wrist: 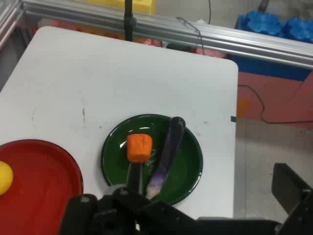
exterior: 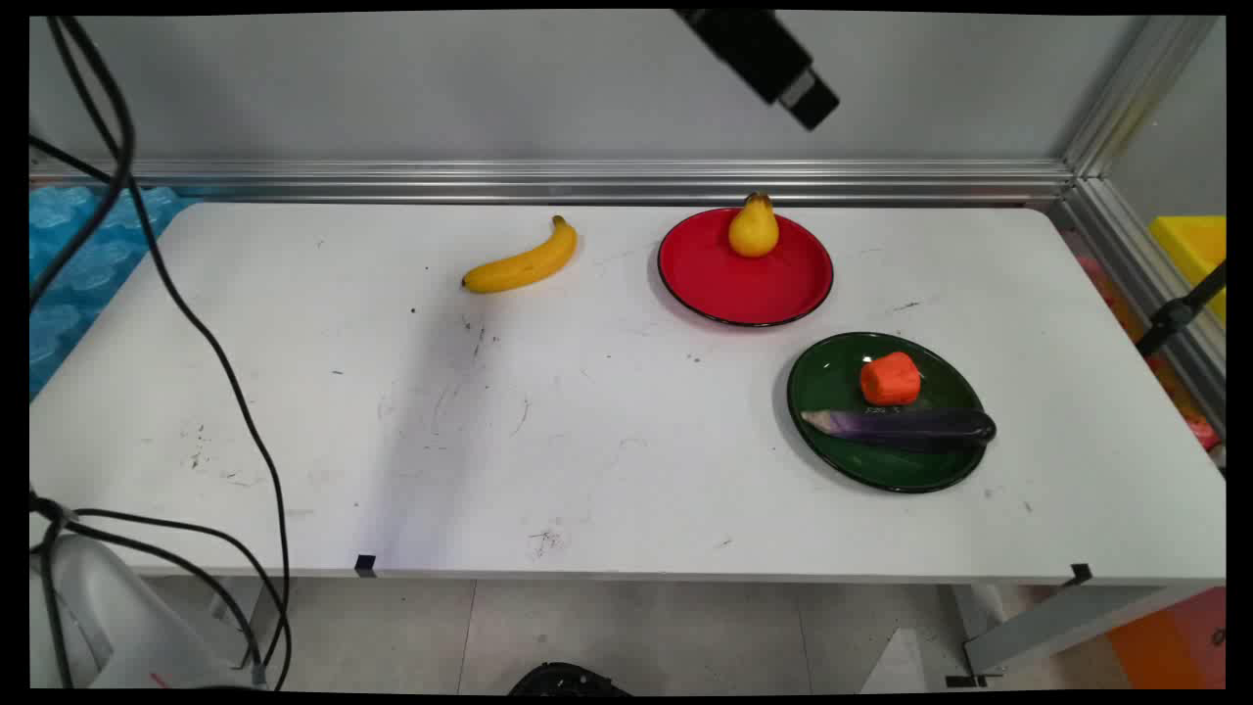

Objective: Pick up the mandarin from the green plate

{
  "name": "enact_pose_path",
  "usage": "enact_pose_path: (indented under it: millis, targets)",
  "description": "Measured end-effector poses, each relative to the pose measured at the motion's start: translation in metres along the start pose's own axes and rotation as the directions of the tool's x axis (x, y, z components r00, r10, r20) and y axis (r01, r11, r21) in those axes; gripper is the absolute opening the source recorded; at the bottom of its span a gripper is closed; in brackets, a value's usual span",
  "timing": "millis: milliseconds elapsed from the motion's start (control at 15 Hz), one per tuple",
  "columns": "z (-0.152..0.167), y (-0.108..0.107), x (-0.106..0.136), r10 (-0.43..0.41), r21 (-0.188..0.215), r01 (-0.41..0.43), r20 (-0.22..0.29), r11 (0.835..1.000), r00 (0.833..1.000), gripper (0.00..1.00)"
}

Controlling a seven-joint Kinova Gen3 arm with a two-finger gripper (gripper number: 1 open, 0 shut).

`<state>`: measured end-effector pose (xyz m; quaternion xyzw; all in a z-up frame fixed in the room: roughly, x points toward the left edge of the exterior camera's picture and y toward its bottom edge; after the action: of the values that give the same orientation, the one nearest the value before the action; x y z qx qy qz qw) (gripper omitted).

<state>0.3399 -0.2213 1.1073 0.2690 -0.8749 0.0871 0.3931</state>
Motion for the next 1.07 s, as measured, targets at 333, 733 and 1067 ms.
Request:
enact_pose_path:
  millis: [333,733,1067]
  targets:
    - [0.045,0.002,-0.013,0.037,0.018,-0.038,0.065,0.999,0.997,1.0]
    - [0.106,0.001,-0.026,0.045,0.07,-0.055,0.139,0.996,0.989,1.0]
    - [0.178,-0.001,-0.035,0.023,0.123,-0.046,0.186,0.991,0.982,1.0]
